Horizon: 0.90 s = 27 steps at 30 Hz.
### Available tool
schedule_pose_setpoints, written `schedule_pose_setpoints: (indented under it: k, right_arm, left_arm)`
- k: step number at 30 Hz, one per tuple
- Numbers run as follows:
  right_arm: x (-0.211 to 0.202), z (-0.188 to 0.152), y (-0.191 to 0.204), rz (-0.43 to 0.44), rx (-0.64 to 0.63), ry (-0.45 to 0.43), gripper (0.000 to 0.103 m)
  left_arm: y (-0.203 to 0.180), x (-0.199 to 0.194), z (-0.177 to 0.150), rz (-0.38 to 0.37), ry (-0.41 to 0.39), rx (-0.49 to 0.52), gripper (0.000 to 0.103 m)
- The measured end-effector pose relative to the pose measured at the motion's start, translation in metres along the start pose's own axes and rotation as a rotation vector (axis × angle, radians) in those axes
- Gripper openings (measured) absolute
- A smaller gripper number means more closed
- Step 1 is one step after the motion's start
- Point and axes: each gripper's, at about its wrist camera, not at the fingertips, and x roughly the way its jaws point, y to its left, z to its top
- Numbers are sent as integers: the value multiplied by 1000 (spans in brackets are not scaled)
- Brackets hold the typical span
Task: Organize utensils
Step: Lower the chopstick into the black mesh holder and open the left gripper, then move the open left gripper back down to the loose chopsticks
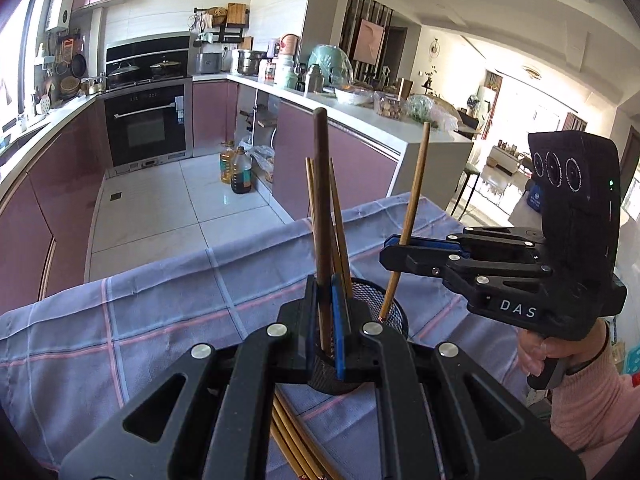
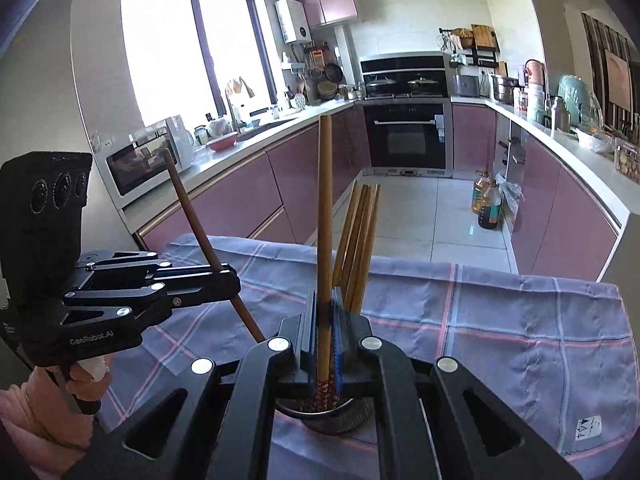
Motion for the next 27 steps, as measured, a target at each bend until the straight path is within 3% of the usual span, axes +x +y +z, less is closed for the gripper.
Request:
schedule_pose_setpoints:
  k: [7,15,22,27]
  right_arm:
    - [16,-6,-8,-23,45,25,8]
    - [3,-14,-12,-16,64,-20,22]
    - [-24,-32,12,62,13,-65,34]
    - [-32,-50,30,148,-4,-47,39]
  left_arm:
    - [9,16,-4,16,35,-14,8]
    - [18,8,-11,18,3,-28,14]
    - [22,-14,-35,34,-34,-15,20]
    - [28,-18,-62,55,1,-18,24]
